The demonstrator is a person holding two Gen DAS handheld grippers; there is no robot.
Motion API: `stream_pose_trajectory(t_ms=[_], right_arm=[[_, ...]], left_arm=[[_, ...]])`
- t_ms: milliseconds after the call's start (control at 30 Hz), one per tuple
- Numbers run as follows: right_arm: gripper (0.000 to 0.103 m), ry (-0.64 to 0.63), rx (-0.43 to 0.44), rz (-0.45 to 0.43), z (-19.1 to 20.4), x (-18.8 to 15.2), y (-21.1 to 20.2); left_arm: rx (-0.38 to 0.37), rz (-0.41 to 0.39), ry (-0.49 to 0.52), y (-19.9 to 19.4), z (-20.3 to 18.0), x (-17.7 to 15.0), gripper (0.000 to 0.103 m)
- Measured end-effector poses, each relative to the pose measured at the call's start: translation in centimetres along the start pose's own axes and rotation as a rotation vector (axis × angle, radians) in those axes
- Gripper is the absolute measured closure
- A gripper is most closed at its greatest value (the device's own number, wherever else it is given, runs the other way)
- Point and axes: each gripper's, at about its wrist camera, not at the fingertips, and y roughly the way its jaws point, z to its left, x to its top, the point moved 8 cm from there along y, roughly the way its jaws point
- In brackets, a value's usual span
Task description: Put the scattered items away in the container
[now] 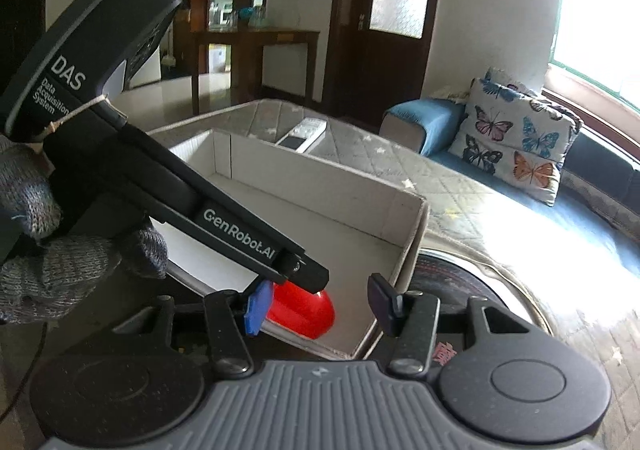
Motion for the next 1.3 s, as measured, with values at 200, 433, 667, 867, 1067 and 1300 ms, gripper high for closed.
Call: stream_pose_trajectory(t_ms=[200,433,667,867,1067,1300], right_arm=[[0.043,0.014,-0.011,-0.031,0.3,-0.8,-2.7],[0.041,0.030,-0.018,-0.049,0.8,-2.3,-5.4],[0.038,0.045,-0.033,-0.036,1.1,-5.0,-7.5],[0.035,0.057,-0.065,-0.013,1.1,-7.7,-8.8],[0.032,0.081,-0.086,0.003,1.8,-10.5,-10.4],[0.027,0.130,-0.099,0.016,2.7,-13.3,-11.6]], left_arm=[[0.018,-0.045,0.037,-2.0,-1.9,-0.6,0.059],[0.032,-0.071,0.074,-3.7,-4.1,-2.3,0.059],[0.035,-0.080,0.091,-4.7,-5.8,-4.7,0.059],[0.035,-0.091,0.104,-5.6,-7.0,-6.5,0.059],[0.017,-0.079,0.109,-5.9,-8.2,-8.7,0.059],[-0.016,-0.042,0.106,-5.5,-9.6,-11.1,0.059]])
